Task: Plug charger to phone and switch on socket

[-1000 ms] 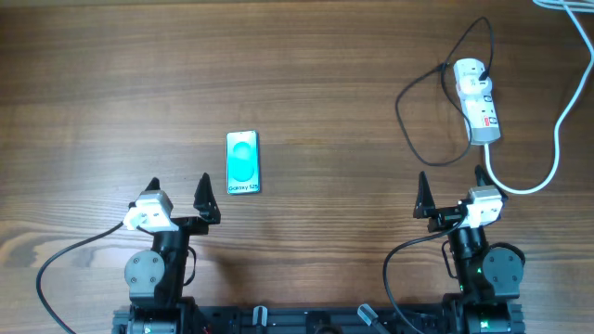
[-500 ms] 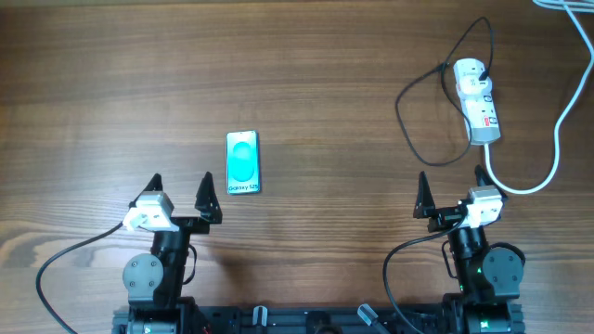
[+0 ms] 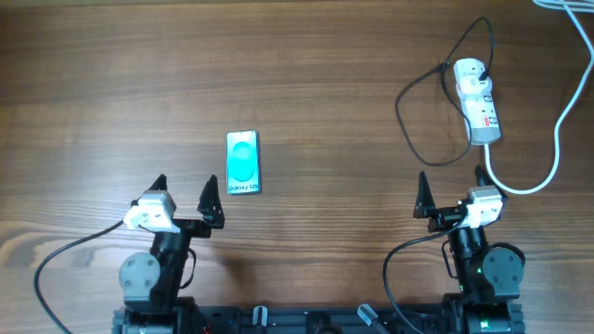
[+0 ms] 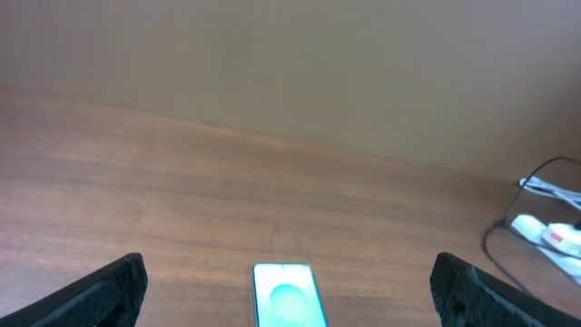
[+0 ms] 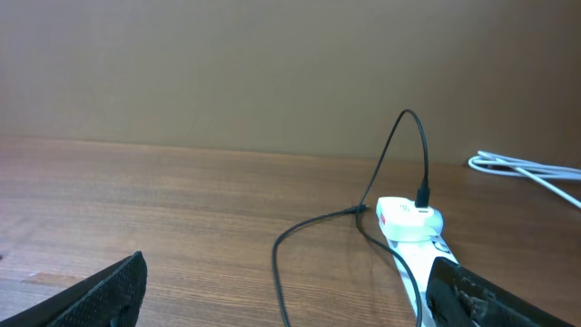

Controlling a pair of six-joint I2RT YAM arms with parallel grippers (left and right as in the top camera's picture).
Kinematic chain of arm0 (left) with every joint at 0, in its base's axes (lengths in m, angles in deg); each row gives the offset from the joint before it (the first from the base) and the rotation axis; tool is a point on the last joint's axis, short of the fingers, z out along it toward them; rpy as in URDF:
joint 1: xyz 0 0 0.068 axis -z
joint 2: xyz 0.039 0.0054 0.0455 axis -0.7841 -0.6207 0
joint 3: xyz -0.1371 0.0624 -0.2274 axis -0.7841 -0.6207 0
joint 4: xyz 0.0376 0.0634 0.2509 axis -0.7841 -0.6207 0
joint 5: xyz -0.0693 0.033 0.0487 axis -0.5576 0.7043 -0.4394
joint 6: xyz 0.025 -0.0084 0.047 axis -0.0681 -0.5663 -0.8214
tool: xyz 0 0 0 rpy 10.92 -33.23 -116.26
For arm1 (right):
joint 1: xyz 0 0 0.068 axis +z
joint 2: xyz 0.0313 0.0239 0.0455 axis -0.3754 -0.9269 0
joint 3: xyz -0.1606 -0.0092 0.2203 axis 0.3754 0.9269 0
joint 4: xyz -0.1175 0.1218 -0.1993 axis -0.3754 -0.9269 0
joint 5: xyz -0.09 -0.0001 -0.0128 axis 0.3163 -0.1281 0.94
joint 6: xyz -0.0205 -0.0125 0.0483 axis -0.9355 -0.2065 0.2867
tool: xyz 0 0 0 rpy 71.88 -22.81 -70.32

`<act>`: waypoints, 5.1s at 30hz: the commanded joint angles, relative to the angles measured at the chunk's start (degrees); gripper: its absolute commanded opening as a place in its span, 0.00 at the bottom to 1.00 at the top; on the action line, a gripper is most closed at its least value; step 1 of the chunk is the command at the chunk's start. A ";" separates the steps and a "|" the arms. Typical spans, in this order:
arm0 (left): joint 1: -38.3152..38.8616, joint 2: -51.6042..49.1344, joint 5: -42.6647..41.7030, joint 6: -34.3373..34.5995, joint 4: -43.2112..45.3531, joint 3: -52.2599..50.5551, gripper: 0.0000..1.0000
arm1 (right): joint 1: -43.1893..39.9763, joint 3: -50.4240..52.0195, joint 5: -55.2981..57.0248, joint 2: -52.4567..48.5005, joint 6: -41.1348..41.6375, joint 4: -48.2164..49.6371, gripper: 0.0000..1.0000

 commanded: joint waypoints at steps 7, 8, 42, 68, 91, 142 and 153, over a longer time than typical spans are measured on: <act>0.28 -12.63 -0.79 -0.52 -5.22 18.43 1.00 | -0.20 0.17 0.55 0.02 -1.01 0.11 1.00; 0.28 -15.34 -0.79 -0.52 -6.27 21.20 1.00 | -0.20 0.17 0.55 0.02 -1.03 0.11 1.00; 20.81 -86.05 11.89 5.57 -42.18 66.34 1.00 | -0.20 0.17 0.55 0.02 -1.01 0.11 1.00; 20.74 -103.93 13.60 5.55 -41.88 65.88 1.00 | -0.20 0.17 0.55 0.02 -1.01 0.11 1.00; 17.20 -103.93 10.58 5.79 -29.44 57.66 1.00 | -0.20 0.17 0.55 0.02 -1.01 0.11 1.00; 17.20 -108.06 8.28 5.79 -32.41 55.01 0.52 | -0.20 0.17 0.55 0.02 -1.03 0.11 1.00; 17.20 -108.06 8.28 5.77 -41.20 65.16 0.49 | -0.20 0.17 0.55 0.02 -1.03 0.11 1.00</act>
